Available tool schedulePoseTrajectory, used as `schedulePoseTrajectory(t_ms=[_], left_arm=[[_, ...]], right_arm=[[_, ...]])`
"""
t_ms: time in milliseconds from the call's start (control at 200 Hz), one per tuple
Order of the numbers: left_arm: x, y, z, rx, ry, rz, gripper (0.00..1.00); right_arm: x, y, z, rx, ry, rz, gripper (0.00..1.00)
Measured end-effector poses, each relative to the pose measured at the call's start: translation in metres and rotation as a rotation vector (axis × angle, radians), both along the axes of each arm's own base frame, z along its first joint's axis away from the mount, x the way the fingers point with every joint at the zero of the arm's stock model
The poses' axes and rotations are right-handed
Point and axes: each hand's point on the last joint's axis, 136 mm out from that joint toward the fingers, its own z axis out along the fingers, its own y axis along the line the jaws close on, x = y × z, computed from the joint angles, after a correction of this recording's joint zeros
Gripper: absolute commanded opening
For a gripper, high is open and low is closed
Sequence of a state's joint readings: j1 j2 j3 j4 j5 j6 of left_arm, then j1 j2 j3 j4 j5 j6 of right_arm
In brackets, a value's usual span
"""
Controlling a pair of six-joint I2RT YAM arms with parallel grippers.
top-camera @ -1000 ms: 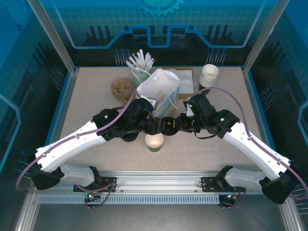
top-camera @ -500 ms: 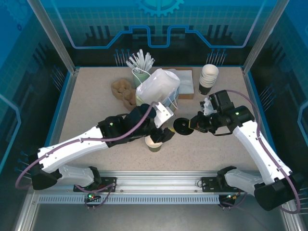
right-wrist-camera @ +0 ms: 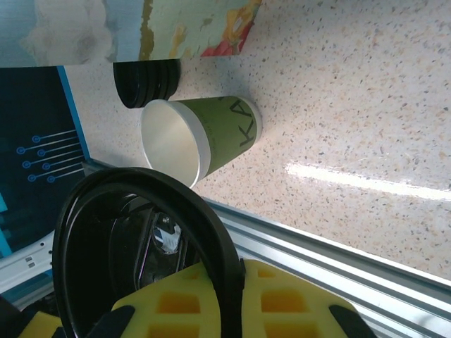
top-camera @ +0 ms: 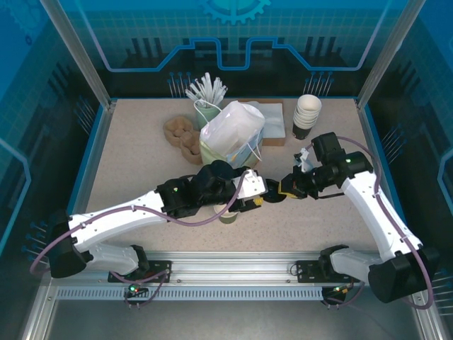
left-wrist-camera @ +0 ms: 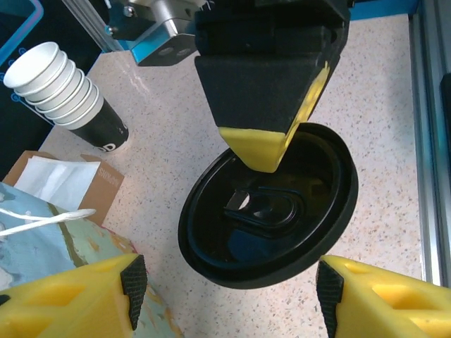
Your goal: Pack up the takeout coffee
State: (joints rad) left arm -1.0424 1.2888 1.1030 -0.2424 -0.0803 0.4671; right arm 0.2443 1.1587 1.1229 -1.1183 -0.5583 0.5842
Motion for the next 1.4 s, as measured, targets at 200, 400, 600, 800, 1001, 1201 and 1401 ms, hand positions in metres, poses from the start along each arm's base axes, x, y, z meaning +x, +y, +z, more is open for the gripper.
schedulePoseTrajectory(t_ms=[200, 400, 600, 800, 1001, 1201, 1401], left_arm=[[-0.001, -0.002, -0.012, 0.057, -0.047, -0.054, 0.58], [-0.004, -0.005, -0.015, 0.081, -0.074, -0.097, 0.51], [-0.004, -0.007, -0.026, 0.118, -0.073, -0.121, 0.44], [-0.005, -0.008, -0.026, 0.158, -0.075, -0.147, 0.38], [-0.008, -0.008, -0.026, 0.191, -0.106, -0.174, 0.35], [-0.012, -0.01, -0.027, 0.236, -0.161, -0.201, 0.33], [-0.014, -0.011, -0.029, 0.299, -0.23, -0.223, 0.3]], right_arm=[[-0.002, 0.001, -0.003, 0.006, 0.018, 0.014, 0.0], [-0.003, 0.002, -0.005, 0.013, 0.03, 0.026, 0.0], [-0.004, 0.002, -0.007, 0.008, 0.037, 0.028, 0.0], [-0.004, 0.001, -0.009, 0.001, 0.045, 0.031, 0.0], [-0.006, 0.001, -0.01, 0.003, 0.057, 0.032, 0.0], [-0.008, 0.001, -0.011, 0.002, 0.071, 0.035, 0.0], [-0.008, 0.001, -0.013, -0.002, 0.085, 0.035, 0.0]])
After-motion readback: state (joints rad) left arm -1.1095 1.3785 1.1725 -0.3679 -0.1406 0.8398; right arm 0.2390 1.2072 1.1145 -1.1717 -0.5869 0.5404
